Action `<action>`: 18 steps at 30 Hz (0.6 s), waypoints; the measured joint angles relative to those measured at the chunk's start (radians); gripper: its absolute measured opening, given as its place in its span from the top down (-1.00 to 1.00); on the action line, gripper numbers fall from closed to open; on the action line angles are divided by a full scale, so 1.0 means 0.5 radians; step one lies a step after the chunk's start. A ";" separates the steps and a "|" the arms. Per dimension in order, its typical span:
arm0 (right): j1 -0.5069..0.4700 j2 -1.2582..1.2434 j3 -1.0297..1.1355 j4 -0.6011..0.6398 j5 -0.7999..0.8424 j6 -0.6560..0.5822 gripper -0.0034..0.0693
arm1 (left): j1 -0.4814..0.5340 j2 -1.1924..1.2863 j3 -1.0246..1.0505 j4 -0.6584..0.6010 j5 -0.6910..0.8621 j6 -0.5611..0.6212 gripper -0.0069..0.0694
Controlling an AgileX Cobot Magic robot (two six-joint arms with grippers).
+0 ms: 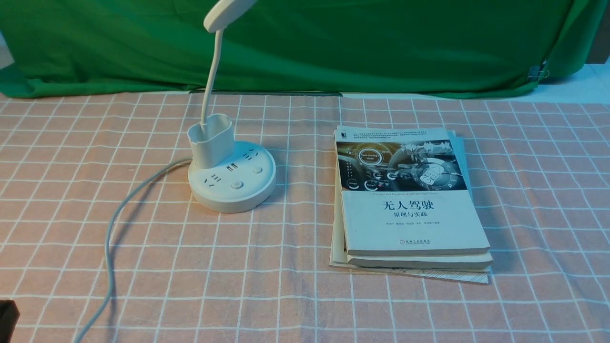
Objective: Turn on the table lamp on the pink coffee tablecloth with your hand.
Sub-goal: 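Press the power button on the lamp base to turn the lamp on with the left gripper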
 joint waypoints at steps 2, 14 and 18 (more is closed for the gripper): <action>0.000 0.000 0.000 0.000 0.000 0.000 0.25 | 0.000 0.000 0.000 0.000 -0.053 0.000 0.81; 0.000 0.000 0.000 0.000 0.000 0.000 0.25 | 0.000 0.000 0.000 0.283 -1.196 0.000 0.81; 0.000 0.000 0.000 0.000 0.000 0.000 0.25 | 0.000 0.000 0.000 0.416 -1.498 -0.009 0.81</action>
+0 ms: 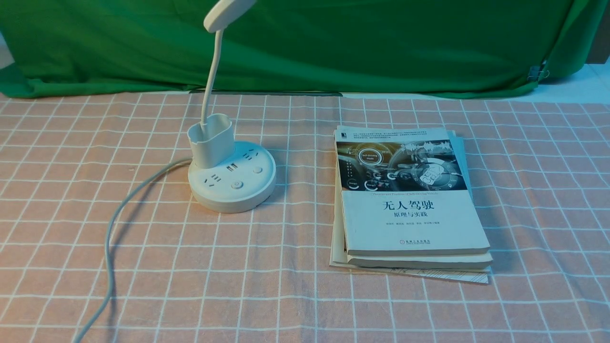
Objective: Turn on the table lamp on the pink coffee tablecloth with your hand.
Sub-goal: 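Press the power button on the lamp base to turn the lamp on with the left gripper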
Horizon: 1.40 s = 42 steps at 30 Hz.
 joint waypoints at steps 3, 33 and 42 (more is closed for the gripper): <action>0.000 0.000 0.000 0.000 0.001 0.000 0.25 | 0.000 0.000 0.000 0.051 -0.273 -0.090 0.81; 0.000 0.000 0.000 0.000 -0.001 0.000 0.25 | 0.000 1.494 -1.035 -0.984 1.538 -0.721 0.80; 0.000 0.000 0.000 0.000 -0.001 0.000 0.25 | 0.000 2.265 -1.228 -2.311 2.270 0.513 0.77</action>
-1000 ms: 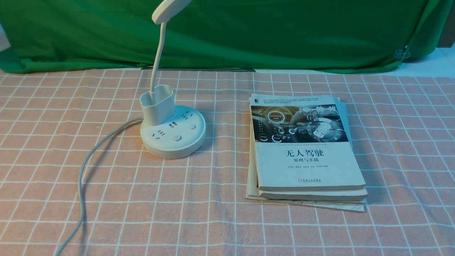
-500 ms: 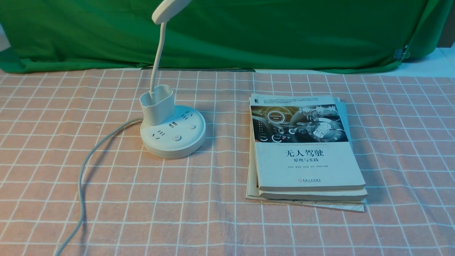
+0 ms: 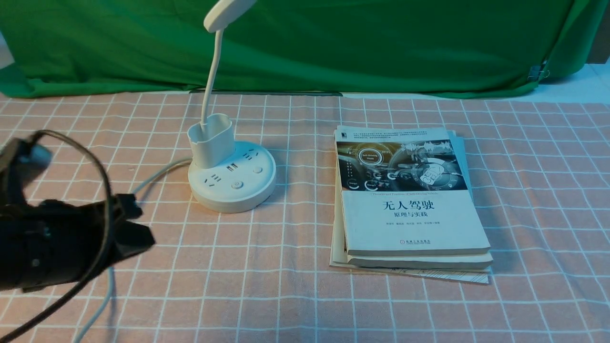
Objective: Turn on the table lamp on the pink coffee tablecloth with your hand.
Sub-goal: 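Press the power button on the lamp base to turn the lamp on with the left gripper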
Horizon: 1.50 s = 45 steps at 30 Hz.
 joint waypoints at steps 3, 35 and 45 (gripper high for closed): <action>0.000 0.000 0.000 0.000 0.000 0.000 0.25 | -0.028 0.203 -0.140 -0.263 0.317 0.264 0.77; 0.000 0.000 0.000 0.000 0.001 0.000 0.25 | -0.854 1.814 -1.909 2.257 0.035 -0.904 0.77; 0.000 0.000 0.000 0.000 0.001 0.000 0.25 | -0.854 1.912 -1.936 2.320 -0.037 -1.066 0.76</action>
